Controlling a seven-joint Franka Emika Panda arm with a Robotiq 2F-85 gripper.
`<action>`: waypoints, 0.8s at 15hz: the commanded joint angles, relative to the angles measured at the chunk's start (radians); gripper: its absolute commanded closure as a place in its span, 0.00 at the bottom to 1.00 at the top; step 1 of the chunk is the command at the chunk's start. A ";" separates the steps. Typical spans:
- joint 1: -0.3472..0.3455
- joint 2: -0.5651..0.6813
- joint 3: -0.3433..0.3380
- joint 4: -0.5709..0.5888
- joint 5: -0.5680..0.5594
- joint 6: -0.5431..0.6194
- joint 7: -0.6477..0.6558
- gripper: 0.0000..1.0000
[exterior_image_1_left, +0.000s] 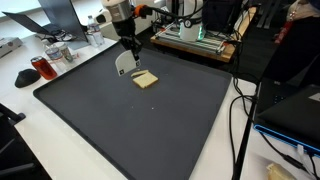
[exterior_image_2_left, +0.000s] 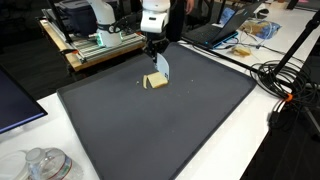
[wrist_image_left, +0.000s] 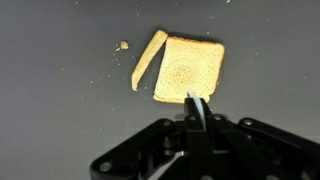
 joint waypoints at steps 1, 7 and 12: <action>-0.063 0.054 -0.016 0.074 0.138 -0.060 -0.140 0.99; -0.156 0.092 -0.040 0.119 0.284 -0.114 -0.262 0.99; -0.227 0.061 -0.052 0.059 0.447 -0.074 -0.369 0.99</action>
